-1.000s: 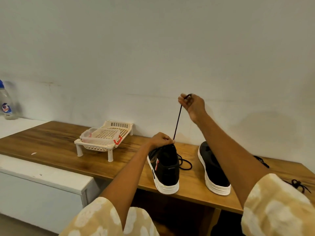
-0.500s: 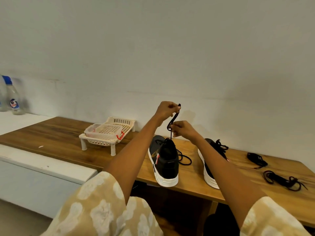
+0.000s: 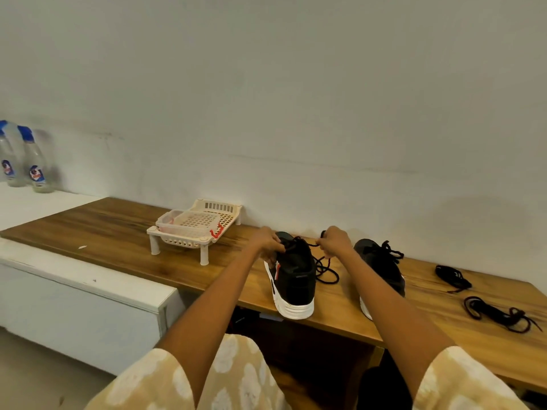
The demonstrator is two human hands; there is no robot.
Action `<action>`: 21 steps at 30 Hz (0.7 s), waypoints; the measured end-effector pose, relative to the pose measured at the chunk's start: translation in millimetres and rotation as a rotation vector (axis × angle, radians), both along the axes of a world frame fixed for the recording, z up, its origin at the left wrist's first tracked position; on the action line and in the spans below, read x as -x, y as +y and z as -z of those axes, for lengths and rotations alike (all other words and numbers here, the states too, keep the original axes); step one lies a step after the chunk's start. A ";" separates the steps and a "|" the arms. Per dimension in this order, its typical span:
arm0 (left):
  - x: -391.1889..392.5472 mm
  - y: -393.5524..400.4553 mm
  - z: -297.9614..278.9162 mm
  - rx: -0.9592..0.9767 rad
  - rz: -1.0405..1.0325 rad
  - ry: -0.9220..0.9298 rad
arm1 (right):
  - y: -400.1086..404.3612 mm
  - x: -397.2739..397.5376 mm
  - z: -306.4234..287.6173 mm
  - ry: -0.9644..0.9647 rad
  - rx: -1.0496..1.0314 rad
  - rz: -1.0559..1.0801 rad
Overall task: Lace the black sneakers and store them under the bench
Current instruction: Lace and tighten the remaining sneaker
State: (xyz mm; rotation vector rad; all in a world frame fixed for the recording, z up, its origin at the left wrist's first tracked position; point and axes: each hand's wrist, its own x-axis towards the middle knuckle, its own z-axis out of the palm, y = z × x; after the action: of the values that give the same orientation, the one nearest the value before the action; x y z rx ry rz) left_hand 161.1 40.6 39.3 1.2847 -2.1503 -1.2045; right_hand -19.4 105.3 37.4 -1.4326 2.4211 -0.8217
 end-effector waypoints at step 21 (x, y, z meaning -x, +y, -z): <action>-30.2 -14.6 1.4 -0.550 -0.145 0.391 | -15.1 -65.3 -4.7 0.024 0.142 -0.313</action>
State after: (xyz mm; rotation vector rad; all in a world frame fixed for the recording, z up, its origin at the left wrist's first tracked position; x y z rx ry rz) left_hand 191.4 26.0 37.9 1.2386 -1.4758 -1.8792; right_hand 45.9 90.2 42.1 -1.8224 2.1109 -0.9168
